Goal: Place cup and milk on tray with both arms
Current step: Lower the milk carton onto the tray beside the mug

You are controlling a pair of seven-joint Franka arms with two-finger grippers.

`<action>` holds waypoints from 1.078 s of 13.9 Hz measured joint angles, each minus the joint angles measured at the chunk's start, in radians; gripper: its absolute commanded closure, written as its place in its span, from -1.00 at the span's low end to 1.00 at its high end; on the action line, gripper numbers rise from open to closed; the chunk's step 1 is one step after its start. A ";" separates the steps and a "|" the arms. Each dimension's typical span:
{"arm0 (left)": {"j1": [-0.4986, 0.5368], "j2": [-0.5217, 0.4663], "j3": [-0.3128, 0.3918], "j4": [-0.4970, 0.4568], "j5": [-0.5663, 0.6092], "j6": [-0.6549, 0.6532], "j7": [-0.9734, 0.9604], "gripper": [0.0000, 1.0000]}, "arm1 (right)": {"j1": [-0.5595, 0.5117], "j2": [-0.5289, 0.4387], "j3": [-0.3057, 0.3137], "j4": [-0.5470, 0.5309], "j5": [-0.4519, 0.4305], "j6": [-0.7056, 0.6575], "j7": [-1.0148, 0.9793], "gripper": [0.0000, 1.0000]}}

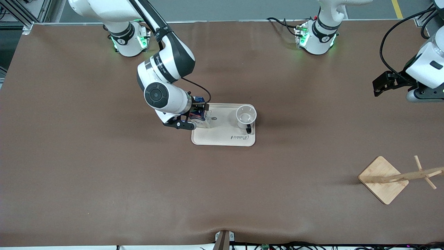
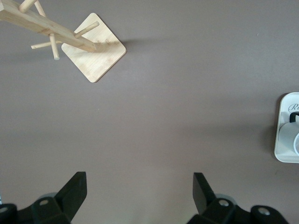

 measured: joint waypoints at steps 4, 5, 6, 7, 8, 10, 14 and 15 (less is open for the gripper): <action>0.002 0.000 0.004 0.001 0.000 0.000 0.000 -1.00 | 0.000 0.000 0.000 0.000 0.000 0.001 0.000 -0.95; 0.004 0.000 0.005 0.001 0.000 0.000 0.001 -1.00 | 0.000 0.000 0.000 0.000 0.000 0.001 0.000 -0.95; 0.005 0.000 0.006 0.002 0.000 0.000 0.001 -1.00 | 0.000 0.000 0.000 0.000 0.000 0.001 0.000 -0.95; 0.005 0.000 0.007 0.002 0.000 0.000 0.001 -1.00 | 0.000 0.000 0.000 0.001 0.000 0.001 0.001 -0.95; 0.005 0.000 0.007 0.002 0.000 0.000 0.001 -1.00 | 0.000 0.000 0.000 0.001 0.000 0.001 0.003 -0.96; 0.005 0.000 0.007 0.002 0.000 0.000 0.001 -1.00 | 0.000 0.000 0.000 0.002 0.000 0.002 0.010 -0.96; 0.020 0.000 0.007 0.004 0.000 0.000 0.003 -1.00 | 0.000 0.000 0.000 0.011 0.000 0.002 0.018 -1.00; 0.025 0.000 0.007 0.004 0.000 0.000 0.004 -1.00 | 0.001 0.000 0.000 0.013 0.000 0.002 0.018 -1.00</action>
